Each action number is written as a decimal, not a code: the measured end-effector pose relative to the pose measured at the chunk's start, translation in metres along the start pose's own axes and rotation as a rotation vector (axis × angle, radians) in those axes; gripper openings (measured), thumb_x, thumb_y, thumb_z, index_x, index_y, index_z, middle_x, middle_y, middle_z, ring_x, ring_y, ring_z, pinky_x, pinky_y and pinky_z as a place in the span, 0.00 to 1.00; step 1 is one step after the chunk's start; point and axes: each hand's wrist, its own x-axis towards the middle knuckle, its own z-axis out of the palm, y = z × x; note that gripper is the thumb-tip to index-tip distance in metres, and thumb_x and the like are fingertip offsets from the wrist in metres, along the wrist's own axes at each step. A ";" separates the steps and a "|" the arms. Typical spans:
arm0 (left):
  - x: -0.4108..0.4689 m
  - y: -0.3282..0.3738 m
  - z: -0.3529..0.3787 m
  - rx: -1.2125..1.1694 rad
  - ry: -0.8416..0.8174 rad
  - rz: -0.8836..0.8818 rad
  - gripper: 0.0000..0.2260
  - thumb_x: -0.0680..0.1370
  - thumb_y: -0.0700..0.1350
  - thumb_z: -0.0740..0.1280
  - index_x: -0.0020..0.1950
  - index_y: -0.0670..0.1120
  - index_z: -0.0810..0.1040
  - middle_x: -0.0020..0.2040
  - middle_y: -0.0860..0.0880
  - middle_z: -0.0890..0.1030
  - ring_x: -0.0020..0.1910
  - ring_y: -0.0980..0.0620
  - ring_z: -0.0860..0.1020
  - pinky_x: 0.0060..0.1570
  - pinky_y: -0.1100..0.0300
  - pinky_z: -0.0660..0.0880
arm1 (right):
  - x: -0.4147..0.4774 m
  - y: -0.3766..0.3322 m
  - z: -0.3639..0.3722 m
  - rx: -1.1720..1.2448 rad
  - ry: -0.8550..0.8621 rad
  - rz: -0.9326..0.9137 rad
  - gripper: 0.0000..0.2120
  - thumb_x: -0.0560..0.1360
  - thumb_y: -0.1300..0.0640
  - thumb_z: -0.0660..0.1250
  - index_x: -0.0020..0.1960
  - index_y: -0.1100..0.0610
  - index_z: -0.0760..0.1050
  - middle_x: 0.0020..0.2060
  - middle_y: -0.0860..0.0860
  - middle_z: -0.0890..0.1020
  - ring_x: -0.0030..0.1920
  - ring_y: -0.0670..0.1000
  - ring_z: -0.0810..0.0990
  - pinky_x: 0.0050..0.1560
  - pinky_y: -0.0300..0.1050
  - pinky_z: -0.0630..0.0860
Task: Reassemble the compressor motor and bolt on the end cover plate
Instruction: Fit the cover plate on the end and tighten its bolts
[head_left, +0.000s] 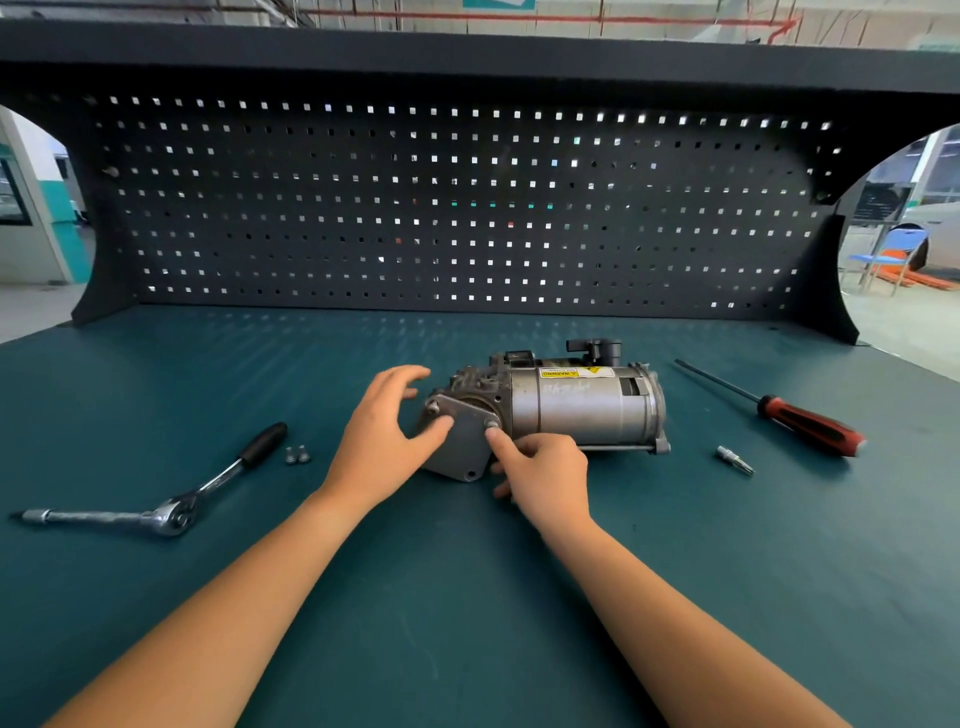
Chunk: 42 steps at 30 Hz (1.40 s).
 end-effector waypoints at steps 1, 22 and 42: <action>0.000 -0.001 -0.002 -0.019 0.015 -0.055 0.18 0.73 0.46 0.71 0.61 0.51 0.71 0.56 0.59 0.72 0.52 0.62 0.74 0.48 0.66 0.68 | -0.001 -0.001 0.001 -0.009 -0.020 0.012 0.24 0.76 0.46 0.64 0.37 0.67 0.79 0.30 0.57 0.82 0.29 0.52 0.80 0.42 0.51 0.79; -0.002 0.006 -0.008 -0.173 -0.113 -0.413 0.14 0.77 0.52 0.64 0.42 0.43 0.80 0.46 0.40 0.80 0.42 0.51 0.77 0.34 0.60 0.79 | -0.005 -0.010 0.002 0.124 -0.135 0.129 0.21 0.78 0.47 0.61 0.32 0.60 0.74 0.27 0.50 0.82 0.18 0.47 0.73 0.21 0.34 0.68; -0.007 0.022 -0.015 -0.483 0.024 -0.191 0.08 0.76 0.43 0.68 0.37 0.53 0.81 0.36 0.61 0.81 0.37 0.67 0.76 0.36 0.74 0.70 | -0.011 -0.019 -0.014 0.376 -0.149 0.156 0.12 0.72 0.48 0.70 0.32 0.52 0.79 0.27 0.42 0.80 0.21 0.41 0.71 0.21 0.31 0.64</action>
